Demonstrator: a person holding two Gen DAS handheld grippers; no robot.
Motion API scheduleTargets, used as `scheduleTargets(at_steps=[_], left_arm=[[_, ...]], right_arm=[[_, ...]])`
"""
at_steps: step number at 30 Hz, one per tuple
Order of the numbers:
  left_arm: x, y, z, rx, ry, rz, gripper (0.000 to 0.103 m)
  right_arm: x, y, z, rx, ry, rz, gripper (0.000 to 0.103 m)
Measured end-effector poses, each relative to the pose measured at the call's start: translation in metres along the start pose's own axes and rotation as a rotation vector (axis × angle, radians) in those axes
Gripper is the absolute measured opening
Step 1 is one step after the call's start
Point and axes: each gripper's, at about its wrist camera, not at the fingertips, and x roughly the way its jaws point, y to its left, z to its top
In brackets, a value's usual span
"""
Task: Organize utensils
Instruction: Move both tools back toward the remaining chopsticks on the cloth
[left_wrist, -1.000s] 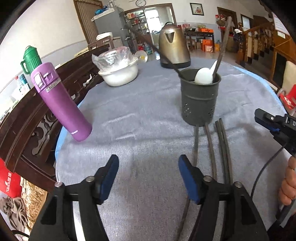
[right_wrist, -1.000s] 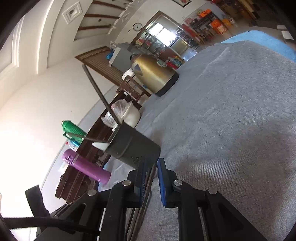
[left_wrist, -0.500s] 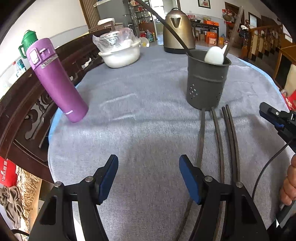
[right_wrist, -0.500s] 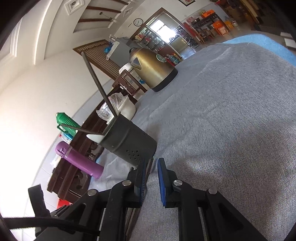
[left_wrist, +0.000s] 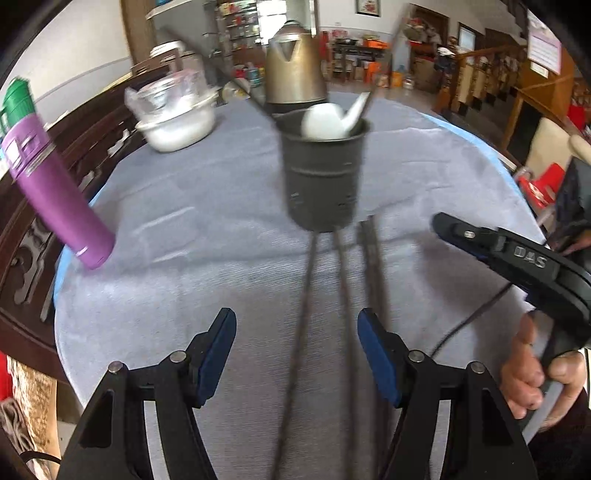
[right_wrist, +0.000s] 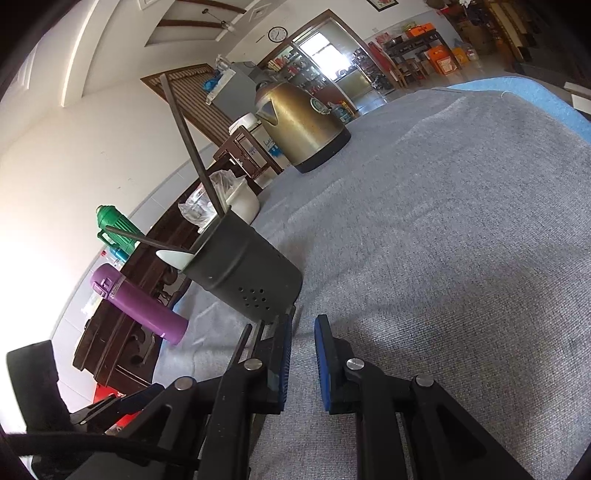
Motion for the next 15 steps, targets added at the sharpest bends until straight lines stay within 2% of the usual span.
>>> scheduleTargets(at_steps=[7,15], left_arm=[[-0.004,-0.037,0.001,0.09,0.007,-0.039,0.069],[-0.005,-0.068,-0.004,0.178,0.016,-0.037,0.069]], right_arm=[[-0.001,-0.008,0.002,0.054,-0.007,0.013,0.016],[-0.003,-0.015,0.005,0.096,-0.016,0.029,0.016]])
